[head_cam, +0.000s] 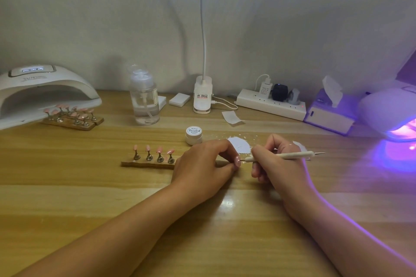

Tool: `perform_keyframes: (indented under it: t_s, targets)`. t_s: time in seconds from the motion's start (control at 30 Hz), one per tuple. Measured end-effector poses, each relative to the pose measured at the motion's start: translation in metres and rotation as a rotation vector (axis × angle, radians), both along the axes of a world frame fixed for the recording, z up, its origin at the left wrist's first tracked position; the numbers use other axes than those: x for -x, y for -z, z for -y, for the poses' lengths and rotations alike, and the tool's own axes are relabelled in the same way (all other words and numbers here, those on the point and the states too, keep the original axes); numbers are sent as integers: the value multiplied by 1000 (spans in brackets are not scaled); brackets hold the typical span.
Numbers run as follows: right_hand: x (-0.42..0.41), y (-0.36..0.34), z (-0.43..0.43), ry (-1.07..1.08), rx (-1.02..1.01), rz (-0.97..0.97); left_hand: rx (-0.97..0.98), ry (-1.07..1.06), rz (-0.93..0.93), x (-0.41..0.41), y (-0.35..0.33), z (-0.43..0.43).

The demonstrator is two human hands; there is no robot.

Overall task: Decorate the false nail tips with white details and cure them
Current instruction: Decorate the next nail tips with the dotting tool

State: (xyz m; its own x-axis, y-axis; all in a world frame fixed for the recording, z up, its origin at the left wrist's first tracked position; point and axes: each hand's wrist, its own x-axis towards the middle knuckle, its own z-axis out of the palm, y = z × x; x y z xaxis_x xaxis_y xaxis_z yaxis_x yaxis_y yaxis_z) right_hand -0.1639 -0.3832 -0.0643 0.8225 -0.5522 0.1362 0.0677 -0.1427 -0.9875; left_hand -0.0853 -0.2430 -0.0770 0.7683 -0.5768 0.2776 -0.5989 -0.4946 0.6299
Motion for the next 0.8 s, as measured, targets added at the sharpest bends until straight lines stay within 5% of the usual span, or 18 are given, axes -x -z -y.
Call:
perform_keyframes:
  t_s: [0.33, 0.5, 0.8]
  targets:
    - [1, 1, 2, 76, -50, 79, 7, 8, 7, -1, 1, 1]
    - [0, 2, 7, 120, 156, 124, 3, 14, 9, -1, 2, 0]
    - [-4, 9, 16, 105, 270, -129, -15, -4, 5, -1, 1, 1]
